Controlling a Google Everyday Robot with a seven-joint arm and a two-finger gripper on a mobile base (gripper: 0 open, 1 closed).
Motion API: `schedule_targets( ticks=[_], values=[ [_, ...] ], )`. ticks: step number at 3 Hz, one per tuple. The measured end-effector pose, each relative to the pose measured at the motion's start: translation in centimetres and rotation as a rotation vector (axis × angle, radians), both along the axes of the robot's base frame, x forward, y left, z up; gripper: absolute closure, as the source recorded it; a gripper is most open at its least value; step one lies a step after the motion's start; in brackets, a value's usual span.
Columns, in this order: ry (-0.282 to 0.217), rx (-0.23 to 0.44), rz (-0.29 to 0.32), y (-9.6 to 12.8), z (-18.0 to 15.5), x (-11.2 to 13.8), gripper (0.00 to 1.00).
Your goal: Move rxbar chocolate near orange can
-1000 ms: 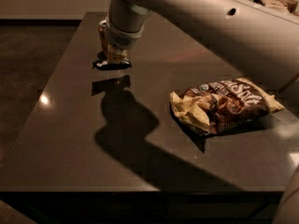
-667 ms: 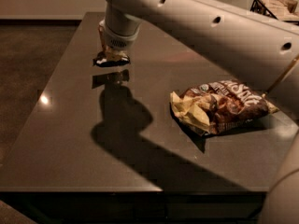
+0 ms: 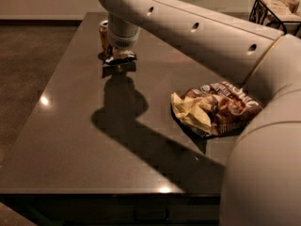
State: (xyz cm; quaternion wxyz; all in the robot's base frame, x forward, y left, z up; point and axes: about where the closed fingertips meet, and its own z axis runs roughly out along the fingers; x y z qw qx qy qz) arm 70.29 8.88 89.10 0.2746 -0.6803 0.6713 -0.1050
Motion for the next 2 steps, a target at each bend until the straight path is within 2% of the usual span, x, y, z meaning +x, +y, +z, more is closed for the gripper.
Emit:
schedule_targets(
  ticks=[1, 2],
  values=[
    [0.000, -0.011, -0.019, -1.27, -0.92, 1.33, 0.36],
    [0.003, -0.013, -0.017, -1.18, -1.11, 1.31, 0.12]
  ],
)
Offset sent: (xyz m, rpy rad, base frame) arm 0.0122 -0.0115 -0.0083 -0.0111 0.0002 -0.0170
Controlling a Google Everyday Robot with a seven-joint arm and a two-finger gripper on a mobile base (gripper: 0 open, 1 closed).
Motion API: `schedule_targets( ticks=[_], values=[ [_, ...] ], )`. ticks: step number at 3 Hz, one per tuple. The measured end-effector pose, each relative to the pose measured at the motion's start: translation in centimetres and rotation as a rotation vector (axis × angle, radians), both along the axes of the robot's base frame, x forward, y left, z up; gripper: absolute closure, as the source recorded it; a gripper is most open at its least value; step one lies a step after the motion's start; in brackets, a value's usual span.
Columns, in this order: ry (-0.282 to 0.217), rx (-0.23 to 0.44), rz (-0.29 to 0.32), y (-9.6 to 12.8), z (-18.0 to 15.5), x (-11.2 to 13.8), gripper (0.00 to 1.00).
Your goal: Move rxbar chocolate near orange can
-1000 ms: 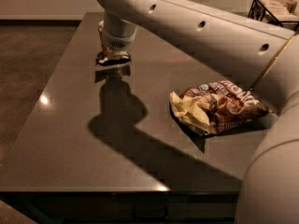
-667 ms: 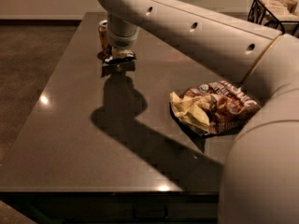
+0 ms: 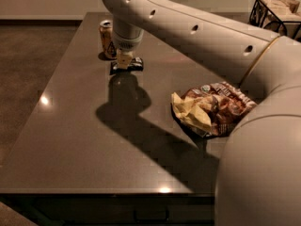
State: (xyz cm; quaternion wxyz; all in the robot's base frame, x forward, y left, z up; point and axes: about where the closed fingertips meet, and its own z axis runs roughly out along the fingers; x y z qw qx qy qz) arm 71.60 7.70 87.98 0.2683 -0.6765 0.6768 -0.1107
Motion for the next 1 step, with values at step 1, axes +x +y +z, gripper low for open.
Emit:
schedule_targets(
  ticks=[1],
  values=[
    [0.002, -0.001, 0.001, 0.02, -0.17, 0.00, 0.00]
  ],
)
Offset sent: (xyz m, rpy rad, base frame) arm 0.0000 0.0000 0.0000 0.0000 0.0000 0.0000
